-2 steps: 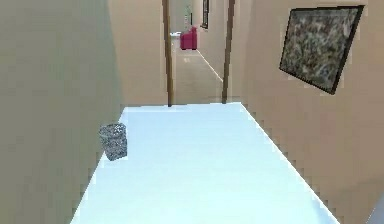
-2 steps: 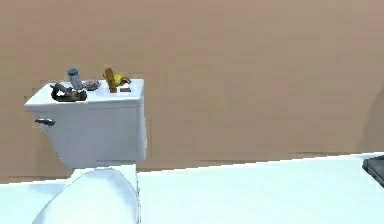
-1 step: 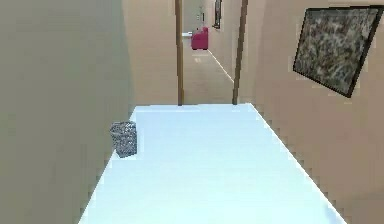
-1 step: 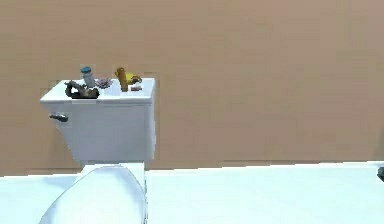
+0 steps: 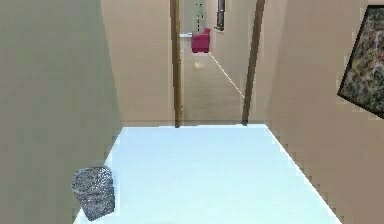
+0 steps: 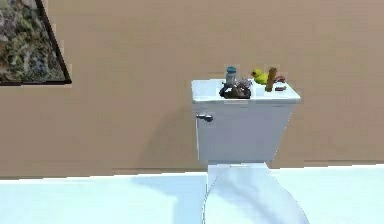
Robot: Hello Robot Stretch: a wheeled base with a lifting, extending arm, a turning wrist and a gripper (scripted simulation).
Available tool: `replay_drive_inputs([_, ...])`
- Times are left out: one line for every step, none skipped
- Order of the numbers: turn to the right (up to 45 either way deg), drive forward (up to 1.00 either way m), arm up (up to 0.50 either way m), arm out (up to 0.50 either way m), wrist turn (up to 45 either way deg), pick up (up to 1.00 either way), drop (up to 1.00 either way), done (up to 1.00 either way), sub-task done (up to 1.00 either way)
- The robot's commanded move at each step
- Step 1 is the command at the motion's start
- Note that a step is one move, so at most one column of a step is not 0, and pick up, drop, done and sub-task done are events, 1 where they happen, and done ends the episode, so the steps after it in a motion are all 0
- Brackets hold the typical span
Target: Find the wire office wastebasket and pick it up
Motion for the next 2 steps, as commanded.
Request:
replay_drive_inputs([-24.0,0.0,0.0,0.0,0.0,0.0,0.0,0.0,0.0])
replay_drive_inputs([0.0,0.45,0.0,0.0,0.0,0.0,0.0,0.0,0.0])
